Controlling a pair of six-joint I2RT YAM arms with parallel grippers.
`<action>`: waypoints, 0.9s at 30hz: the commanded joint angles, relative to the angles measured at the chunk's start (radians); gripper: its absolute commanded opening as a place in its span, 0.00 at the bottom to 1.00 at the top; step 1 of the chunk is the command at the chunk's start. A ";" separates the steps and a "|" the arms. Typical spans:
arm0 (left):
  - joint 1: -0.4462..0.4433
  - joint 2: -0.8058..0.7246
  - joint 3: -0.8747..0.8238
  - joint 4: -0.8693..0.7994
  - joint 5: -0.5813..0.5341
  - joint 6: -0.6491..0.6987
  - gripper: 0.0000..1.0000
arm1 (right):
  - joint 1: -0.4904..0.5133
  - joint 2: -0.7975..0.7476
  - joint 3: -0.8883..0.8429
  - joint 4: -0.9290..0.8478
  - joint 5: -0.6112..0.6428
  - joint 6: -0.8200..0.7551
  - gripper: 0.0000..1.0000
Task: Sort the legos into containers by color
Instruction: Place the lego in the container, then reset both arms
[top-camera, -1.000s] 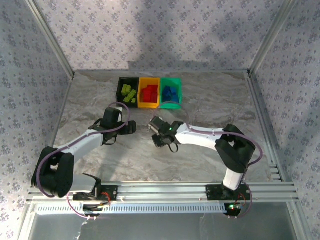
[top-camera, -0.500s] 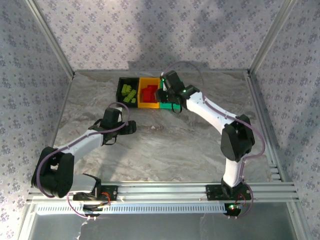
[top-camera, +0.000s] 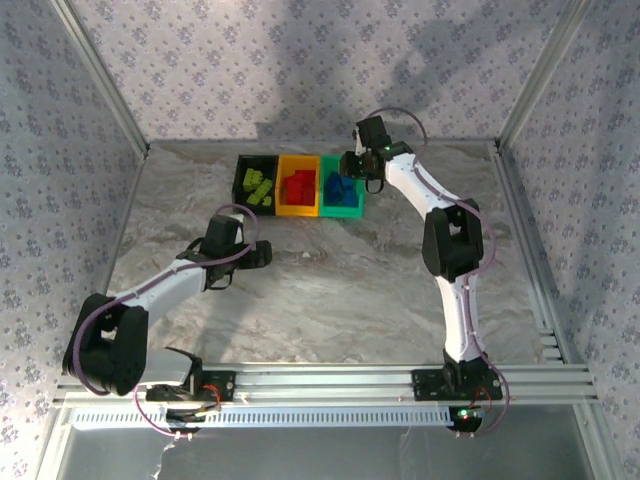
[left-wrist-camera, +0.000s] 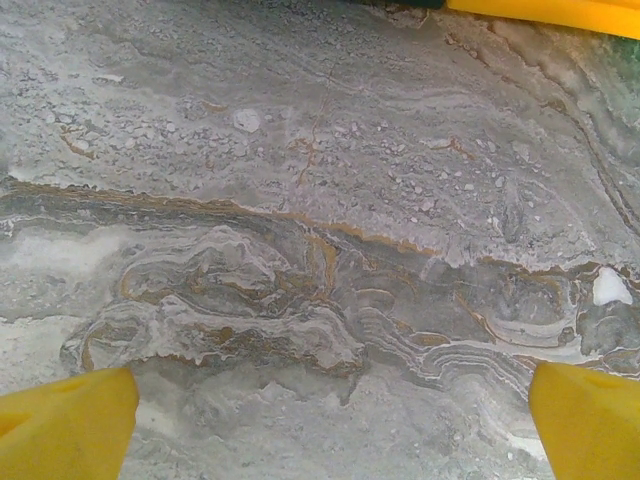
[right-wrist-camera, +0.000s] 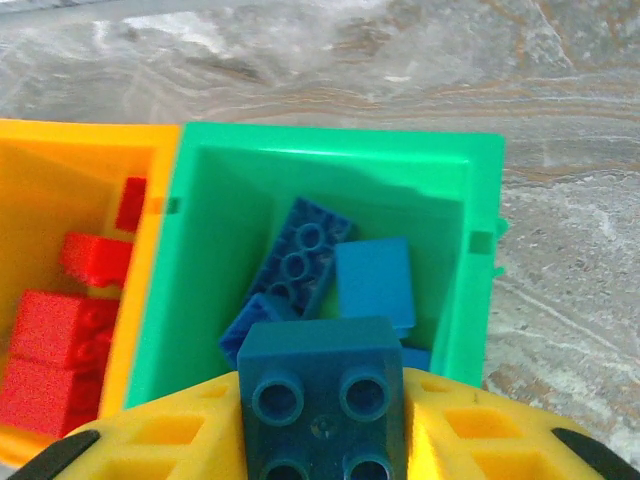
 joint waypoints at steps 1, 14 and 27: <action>0.006 -0.014 0.003 0.008 0.000 -0.004 1.00 | 0.012 0.060 0.108 -0.105 -0.025 0.001 0.45; 0.007 -0.034 -0.009 0.008 -0.016 -0.004 1.00 | 0.061 -0.196 -0.187 0.033 0.027 -0.027 0.57; 0.015 -0.084 -0.041 0.022 -0.058 -0.003 1.00 | 0.131 -0.903 -0.962 0.269 0.214 -0.115 0.59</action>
